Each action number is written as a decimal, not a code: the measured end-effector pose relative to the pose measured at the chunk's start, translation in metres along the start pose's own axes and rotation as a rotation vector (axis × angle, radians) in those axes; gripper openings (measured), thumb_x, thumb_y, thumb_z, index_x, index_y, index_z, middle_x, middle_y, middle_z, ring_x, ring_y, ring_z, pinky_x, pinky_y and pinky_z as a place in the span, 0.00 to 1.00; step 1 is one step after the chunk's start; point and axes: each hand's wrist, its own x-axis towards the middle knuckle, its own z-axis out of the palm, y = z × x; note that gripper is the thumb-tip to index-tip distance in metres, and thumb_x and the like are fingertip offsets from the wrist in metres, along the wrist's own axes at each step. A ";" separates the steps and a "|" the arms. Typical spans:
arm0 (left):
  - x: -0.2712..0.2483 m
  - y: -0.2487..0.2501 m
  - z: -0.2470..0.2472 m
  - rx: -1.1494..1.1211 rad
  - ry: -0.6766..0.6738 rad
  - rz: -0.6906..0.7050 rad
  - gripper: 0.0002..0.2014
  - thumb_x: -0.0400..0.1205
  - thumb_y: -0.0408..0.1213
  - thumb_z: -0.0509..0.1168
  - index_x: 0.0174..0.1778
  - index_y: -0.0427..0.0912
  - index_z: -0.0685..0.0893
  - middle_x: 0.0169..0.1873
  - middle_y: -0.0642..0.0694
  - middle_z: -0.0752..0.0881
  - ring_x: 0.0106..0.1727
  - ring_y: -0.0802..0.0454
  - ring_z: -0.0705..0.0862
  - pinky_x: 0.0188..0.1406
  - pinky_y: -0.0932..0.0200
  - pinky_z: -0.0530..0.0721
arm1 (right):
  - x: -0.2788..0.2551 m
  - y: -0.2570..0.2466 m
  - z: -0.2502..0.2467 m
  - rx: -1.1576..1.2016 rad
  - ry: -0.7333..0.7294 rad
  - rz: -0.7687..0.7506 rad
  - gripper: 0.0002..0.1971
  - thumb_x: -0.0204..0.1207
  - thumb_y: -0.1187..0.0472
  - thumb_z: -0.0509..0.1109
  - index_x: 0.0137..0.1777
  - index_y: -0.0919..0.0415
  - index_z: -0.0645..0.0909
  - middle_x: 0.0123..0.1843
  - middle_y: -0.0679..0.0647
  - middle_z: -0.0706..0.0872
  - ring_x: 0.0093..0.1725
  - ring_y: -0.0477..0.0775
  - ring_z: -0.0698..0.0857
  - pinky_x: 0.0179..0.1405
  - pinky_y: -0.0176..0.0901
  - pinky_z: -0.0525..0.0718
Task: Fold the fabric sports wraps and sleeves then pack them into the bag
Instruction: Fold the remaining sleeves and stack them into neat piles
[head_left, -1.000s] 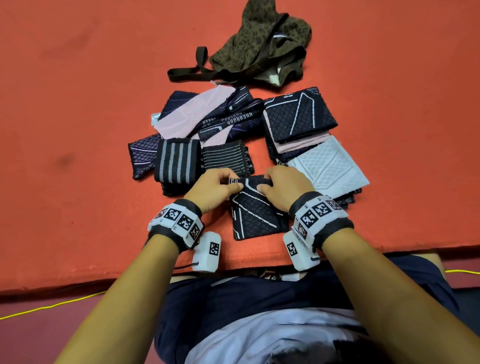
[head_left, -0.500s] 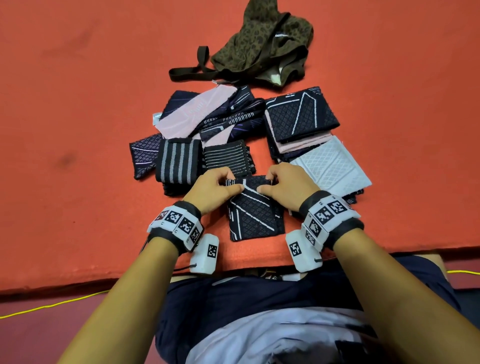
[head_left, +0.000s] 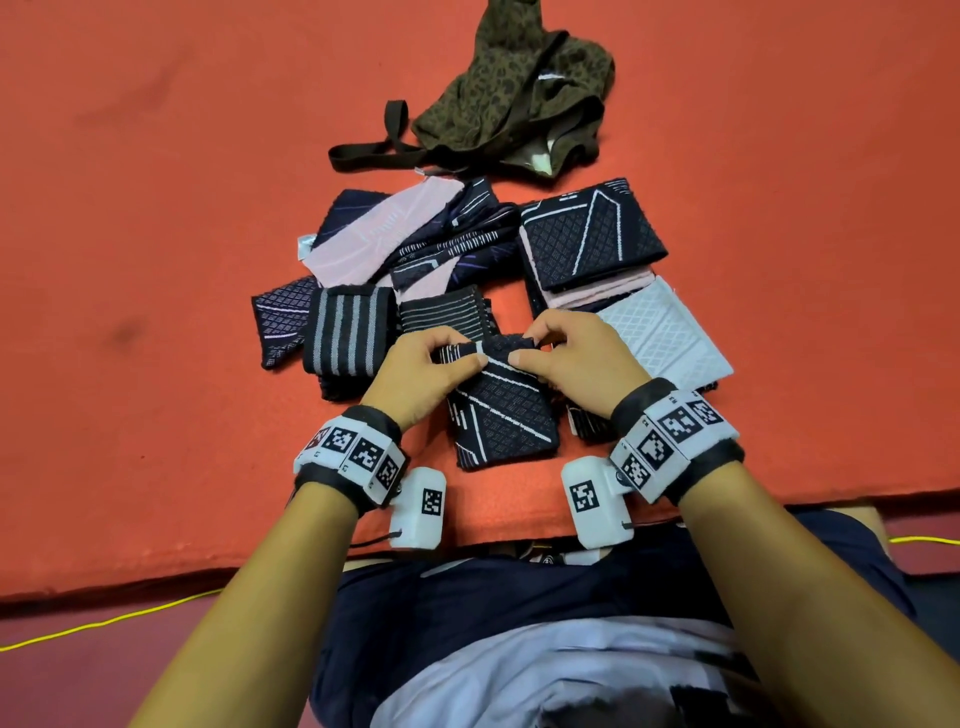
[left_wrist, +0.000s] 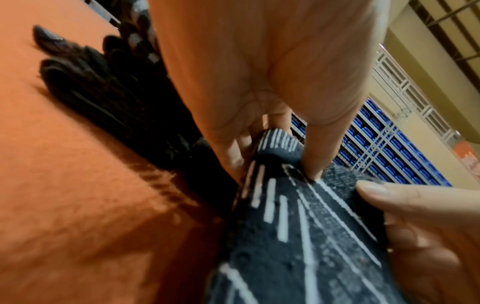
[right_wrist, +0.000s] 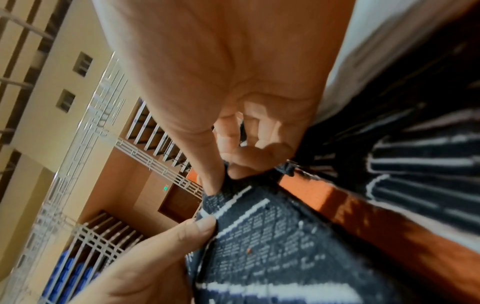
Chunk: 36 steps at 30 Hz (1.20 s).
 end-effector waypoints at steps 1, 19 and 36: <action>-0.001 0.002 0.001 -0.031 0.016 0.013 0.04 0.77 0.37 0.77 0.41 0.43 0.88 0.40 0.47 0.91 0.43 0.51 0.89 0.51 0.50 0.88 | 0.001 -0.001 -0.002 0.045 0.005 0.003 0.07 0.72 0.57 0.80 0.41 0.55 0.85 0.35 0.43 0.85 0.35 0.43 0.81 0.42 0.43 0.79; -0.017 -0.008 0.039 -0.467 -0.029 -0.176 0.16 0.87 0.42 0.65 0.67 0.38 0.84 0.61 0.42 0.89 0.65 0.46 0.87 0.70 0.48 0.81 | -0.001 0.019 -0.020 0.486 0.051 0.069 0.09 0.79 0.68 0.73 0.57 0.63 0.79 0.37 0.57 0.88 0.29 0.52 0.85 0.29 0.38 0.81; -0.020 0.009 0.026 -0.424 0.097 0.025 0.14 0.89 0.35 0.62 0.69 0.37 0.81 0.60 0.43 0.89 0.61 0.50 0.88 0.59 0.59 0.85 | -0.007 0.012 -0.013 0.038 0.002 -0.076 0.14 0.83 0.48 0.68 0.56 0.59 0.83 0.25 0.47 0.84 0.23 0.47 0.83 0.32 0.40 0.79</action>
